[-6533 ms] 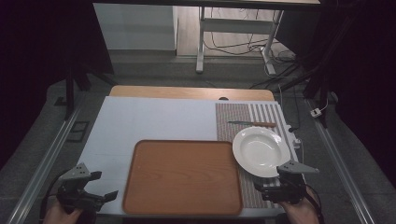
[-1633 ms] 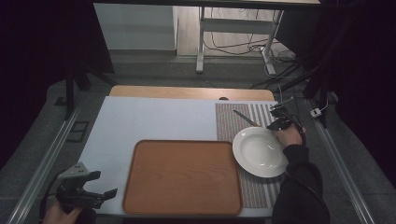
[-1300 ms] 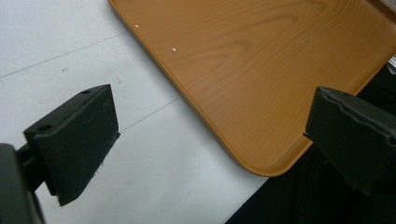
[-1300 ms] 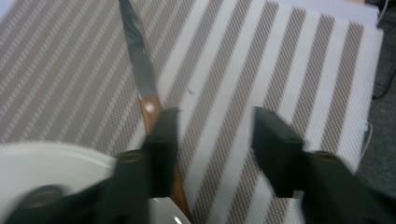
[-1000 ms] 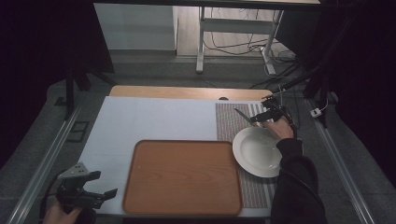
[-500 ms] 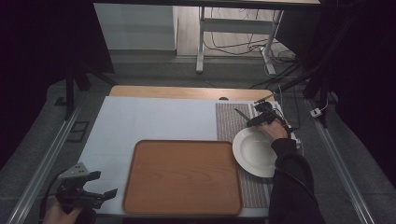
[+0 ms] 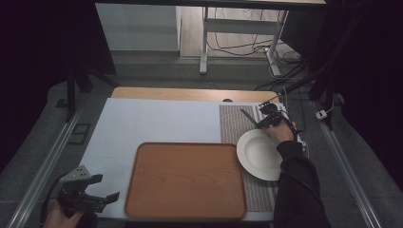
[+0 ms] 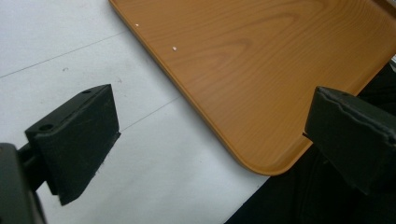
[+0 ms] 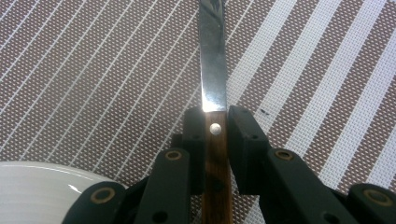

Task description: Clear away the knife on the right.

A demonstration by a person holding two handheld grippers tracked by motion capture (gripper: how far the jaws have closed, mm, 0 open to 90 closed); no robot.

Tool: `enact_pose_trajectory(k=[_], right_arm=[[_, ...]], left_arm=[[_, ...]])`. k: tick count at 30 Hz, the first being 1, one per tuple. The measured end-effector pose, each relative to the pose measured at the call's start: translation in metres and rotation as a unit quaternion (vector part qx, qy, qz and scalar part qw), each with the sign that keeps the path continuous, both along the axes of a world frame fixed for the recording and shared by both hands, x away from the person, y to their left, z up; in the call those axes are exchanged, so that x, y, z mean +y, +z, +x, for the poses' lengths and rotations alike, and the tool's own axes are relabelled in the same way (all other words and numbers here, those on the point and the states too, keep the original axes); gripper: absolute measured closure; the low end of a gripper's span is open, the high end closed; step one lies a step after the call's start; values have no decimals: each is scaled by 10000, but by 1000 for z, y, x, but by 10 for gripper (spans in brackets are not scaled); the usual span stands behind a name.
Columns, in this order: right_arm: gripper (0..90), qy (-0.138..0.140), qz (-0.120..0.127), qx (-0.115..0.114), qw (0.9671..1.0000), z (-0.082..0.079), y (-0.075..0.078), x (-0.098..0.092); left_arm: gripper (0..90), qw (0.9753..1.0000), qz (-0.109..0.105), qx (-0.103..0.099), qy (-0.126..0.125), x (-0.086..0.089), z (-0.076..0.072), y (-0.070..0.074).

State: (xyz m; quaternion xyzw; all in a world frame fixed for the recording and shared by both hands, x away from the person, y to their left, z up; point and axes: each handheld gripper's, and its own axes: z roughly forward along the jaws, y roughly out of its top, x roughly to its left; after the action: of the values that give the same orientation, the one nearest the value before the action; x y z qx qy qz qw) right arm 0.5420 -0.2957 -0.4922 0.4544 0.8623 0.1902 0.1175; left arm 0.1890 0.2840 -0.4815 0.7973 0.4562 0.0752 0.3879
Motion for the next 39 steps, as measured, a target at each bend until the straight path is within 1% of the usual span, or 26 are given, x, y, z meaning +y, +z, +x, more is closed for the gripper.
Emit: enact_pose_trajectory(k=[1, 4, 7, 14, 15, 16, 19, 25, 28, 30, 33, 36, 37, 39], right_arm=[[782, -3, 6, 20, 10000, 0, 0, 0], [782, -31, -75, -41, 10000, 1, 2, -2], [783, -104, -47, -74, 9999, 1, 4, -7], [783, -376, -94, -286, 9988, -1, 13, -27], [783, -458, -63, -340, 9984, -2, 16, -34], [783, -458, -63, -340, 9984, -2, 16, -34], [783, -579, -19, -373, 9976, -4, 19, -44], [783, -741, 48, -495, 9960, -8, 29, -58], [783, -819, 139, -555, 9950, -11, 34, -64], [783, -846, 174, -570, 9946, -13, 38, -66], [782, -802, 210, -597, 9948, -17, 42, -67], [782, -723, 221, -614, 9952, -22, 46, -63], [782, -677, 283, -619, 9954, -27, 48, -59], [782, -640, 295, -611, 9956, -28, 49, -57]], left_arm=[[31, 10000, -4, 2, -5, 0, 0, 0], [31, 10000, -5, 3, -3, 0, 0, 0], [32, 10000, -3, 3, -1, 0, 0, 0], [32, 10000, 3, 6, 10, 0, 0, 0], [32, 10000, 4, 5, 10, 0, 0, 0], [32, 10000, 3, 5, 11, 0, 0, 0], [32, 10000, 0, 3, 17, 0, 0, 0], [32, 10000, -3, 3, 14, 0, 0, 0], [32, 10000, 1, 3, 18, 0, 0, 0], [32, 10000, 3, 3, 20, 0, 0, 0], [32, 10000, 4, 5, 24, 0, 0, 0], [32, 10000, 8, 7, 26, 0, 0, 0], [32, 10000, 12, 7, 26, 0, 0, 0], [32, 10000, 13, 4, 24, 0, 0, 0]])
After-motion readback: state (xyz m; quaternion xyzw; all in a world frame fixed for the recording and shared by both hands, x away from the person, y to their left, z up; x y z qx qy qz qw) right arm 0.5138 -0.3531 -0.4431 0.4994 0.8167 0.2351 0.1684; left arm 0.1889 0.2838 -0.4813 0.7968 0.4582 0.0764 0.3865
